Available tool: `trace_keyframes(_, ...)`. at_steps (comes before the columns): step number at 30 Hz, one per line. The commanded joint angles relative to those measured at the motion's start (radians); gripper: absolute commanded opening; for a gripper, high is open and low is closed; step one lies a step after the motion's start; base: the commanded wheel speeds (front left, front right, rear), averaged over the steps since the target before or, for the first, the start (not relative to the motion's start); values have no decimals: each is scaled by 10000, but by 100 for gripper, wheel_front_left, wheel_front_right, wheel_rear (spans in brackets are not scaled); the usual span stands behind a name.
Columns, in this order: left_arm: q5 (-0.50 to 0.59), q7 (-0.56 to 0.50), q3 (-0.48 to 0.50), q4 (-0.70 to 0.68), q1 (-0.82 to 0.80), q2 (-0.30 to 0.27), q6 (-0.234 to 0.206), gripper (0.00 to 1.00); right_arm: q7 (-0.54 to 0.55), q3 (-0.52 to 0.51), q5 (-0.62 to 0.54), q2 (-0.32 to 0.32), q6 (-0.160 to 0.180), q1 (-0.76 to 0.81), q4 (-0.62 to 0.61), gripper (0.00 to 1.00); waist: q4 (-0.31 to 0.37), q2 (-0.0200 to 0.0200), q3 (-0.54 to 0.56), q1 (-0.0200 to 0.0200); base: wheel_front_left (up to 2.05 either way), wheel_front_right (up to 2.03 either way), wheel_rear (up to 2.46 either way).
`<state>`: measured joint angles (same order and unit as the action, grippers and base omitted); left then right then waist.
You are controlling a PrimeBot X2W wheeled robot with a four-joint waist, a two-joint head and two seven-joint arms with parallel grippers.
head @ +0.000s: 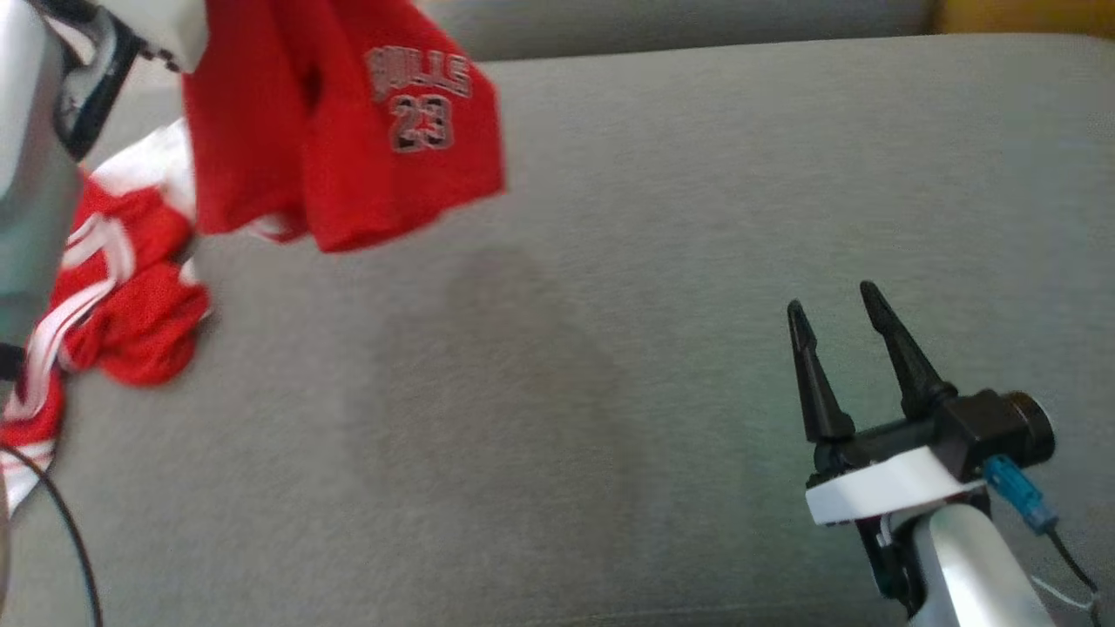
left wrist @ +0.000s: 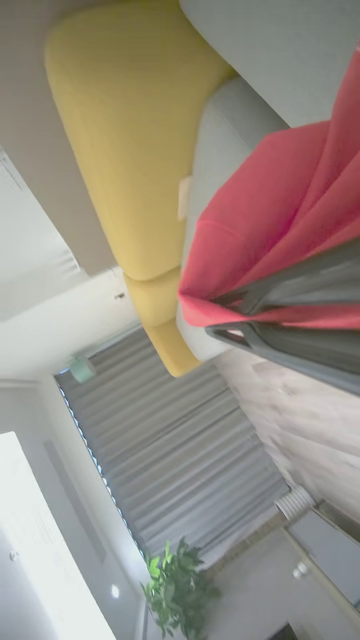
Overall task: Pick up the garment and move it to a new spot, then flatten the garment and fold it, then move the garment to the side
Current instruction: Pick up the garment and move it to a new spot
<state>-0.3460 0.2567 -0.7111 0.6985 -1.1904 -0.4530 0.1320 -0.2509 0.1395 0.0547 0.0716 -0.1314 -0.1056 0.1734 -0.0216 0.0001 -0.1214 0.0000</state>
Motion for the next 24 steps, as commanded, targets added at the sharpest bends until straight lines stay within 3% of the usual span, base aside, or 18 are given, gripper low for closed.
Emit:
trace_keyframes(1,-261,50,154,-380,-484,-266,-14,0,-109,210,116,-101,7,-52,-357,100,1020,-1,695,0,0,0,0)
trace_keyframes(12,-1255,50,-613,-840,496,965,-66,0,-109,171,271,-208,7,81,-490,100,2194,-1,928,0,0,0,0)
trace_keyframes(17,-1076,51,-581,-1158,2359,1433,-430,0,-109,561,478,-211,7,16,-397,100,2403,-1,851,0,0,0,0)
trace_keyframes(24,-922,51,4,-1643,6141,2087,-801,0,-109,846,467,-212,7,110,176,100,2333,-1,938,0,0,0,0)
